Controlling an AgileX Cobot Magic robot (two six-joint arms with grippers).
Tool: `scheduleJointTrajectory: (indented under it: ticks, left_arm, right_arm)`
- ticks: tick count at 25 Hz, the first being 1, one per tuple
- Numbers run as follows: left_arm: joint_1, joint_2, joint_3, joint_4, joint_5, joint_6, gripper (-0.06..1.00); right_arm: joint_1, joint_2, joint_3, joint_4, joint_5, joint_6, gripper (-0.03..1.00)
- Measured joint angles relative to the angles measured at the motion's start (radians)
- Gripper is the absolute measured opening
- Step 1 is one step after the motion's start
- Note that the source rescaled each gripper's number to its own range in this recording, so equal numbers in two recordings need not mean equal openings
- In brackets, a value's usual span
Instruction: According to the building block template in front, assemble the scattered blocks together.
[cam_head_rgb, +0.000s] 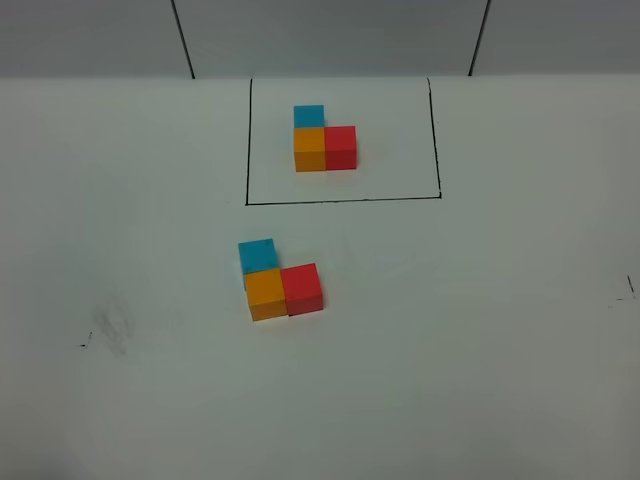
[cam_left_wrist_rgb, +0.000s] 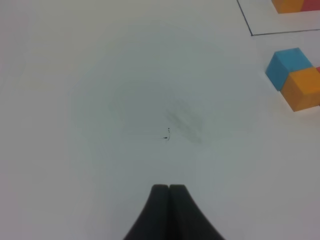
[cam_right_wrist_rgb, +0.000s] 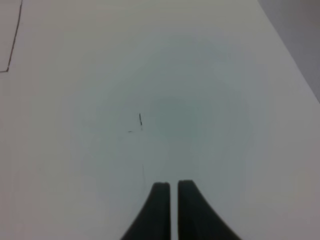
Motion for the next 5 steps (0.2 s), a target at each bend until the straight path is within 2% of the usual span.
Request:
scheduleJointTrajectory:
  ticks: [5]
  left_arm:
    - [0.000, 0.000, 0.000, 0.000, 0.000, 0.000, 0.00]
  right_arm:
    - [0.000, 0.000, 0.000, 0.000, 0.000, 0.000, 0.01]
